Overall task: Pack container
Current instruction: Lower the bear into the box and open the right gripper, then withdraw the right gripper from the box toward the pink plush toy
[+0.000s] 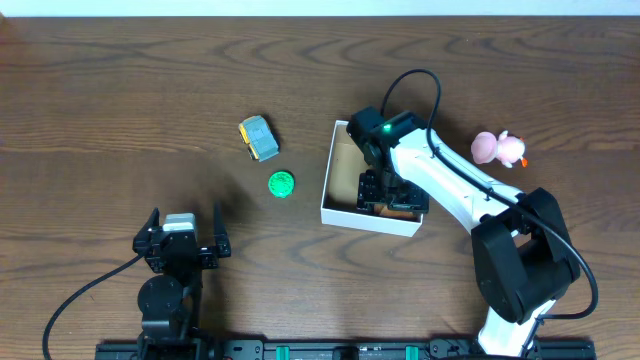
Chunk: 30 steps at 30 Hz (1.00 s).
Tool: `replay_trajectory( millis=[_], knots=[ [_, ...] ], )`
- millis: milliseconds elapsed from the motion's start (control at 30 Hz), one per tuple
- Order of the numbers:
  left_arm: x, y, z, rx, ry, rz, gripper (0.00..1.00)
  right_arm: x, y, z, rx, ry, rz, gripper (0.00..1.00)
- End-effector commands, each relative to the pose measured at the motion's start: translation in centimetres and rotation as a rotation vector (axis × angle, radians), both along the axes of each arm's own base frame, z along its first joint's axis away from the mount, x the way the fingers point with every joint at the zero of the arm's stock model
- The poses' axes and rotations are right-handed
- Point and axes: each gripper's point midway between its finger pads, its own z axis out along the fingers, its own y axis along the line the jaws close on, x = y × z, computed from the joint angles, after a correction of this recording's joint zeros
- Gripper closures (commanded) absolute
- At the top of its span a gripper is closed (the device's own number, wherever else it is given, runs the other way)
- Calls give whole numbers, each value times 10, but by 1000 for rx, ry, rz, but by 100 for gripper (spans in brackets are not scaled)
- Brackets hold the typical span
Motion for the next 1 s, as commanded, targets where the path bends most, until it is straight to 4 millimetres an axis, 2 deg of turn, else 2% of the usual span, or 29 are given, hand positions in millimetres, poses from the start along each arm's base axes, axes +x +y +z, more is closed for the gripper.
replay_trajectory(
  millis=[0,233,467,633,967],
  knots=[
    [0,-2,-14,7,31,-13,2,2,-3,-6,-15,1,16,15],
    [0,-2,-14,7,31,-13,2,20,-21,-5,-110,-83,37,7],
    [0,-2,-14,7,31,-13,2,32,-32,-4,-127,-113,27,7],
    [0,-2,-14,7,31,-13,2,46,-25,-5,-95,-163,59,7],
    [0,-2,-14,7,31,-13,2,87,1,-2,2,-327,127,9]
  ],
)
